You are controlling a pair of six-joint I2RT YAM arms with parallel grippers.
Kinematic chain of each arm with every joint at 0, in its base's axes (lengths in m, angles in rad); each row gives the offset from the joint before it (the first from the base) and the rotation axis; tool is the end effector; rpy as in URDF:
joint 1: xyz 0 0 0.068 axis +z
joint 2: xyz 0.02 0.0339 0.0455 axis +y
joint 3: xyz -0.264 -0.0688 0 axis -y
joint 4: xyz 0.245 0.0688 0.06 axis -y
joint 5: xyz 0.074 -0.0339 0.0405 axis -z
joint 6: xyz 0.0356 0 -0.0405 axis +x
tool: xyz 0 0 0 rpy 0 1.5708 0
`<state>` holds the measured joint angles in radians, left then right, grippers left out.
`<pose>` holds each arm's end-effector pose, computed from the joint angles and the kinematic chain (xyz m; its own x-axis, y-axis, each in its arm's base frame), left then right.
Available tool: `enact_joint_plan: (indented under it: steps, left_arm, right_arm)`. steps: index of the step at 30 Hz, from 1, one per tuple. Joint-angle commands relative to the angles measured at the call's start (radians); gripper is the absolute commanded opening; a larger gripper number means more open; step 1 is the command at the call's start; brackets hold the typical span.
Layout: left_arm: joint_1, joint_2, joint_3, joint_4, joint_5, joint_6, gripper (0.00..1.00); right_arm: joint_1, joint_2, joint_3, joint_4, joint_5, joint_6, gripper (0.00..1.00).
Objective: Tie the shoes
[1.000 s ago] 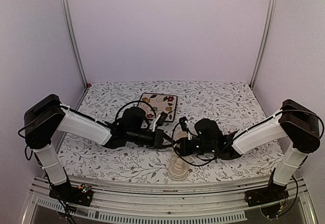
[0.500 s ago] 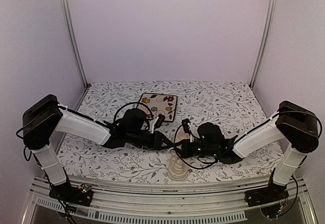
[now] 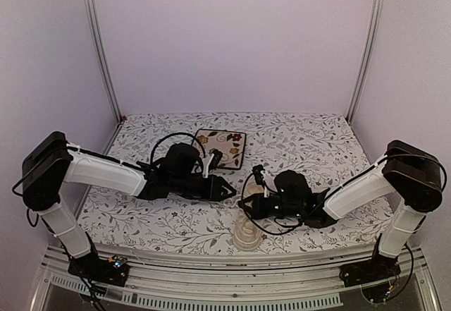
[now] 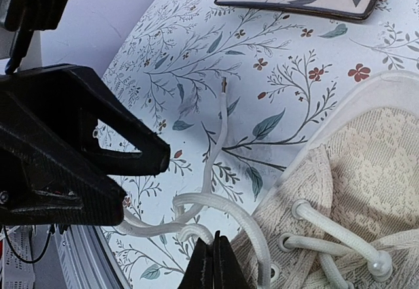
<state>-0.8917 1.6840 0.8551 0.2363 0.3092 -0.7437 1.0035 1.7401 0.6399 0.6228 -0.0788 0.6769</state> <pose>0.2108 -0.2785 0.1755 -0.8673 0.0478 -0.4954 0.4247 0.5900 -0.6867 0.1730 0.2767 0.1323 -0.7426 -0.0035 -0.6697 -0.5300 0.6143 0.5845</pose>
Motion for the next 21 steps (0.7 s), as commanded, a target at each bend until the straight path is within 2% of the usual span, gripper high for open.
enact_joint_plan:
  steps: [1,7,13,21]
  left_arm:
    - [0.032,0.041,0.039,-0.035,-0.025,0.005,0.39]
    - [0.082,0.1,0.069,-0.046,-0.005,-0.003,0.41]
    - [0.096,0.188,0.137,-0.102,0.073,0.05,0.39]
    - [0.097,0.216,0.131,-0.028,0.19,0.09,0.37]
  right_arm:
    - [0.007,-0.021,-0.026,0.002,0.024,0.009,0.02]
    - [0.006,-0.024,-0.026,0.002,0.025,0.01,0.02]
    - [0.007,-0.026,-0.026,0.002,0.028,0.009,0.02]
    - [0.006,-0.024,-0.027,-0.001,0.034,0.009,0.02]
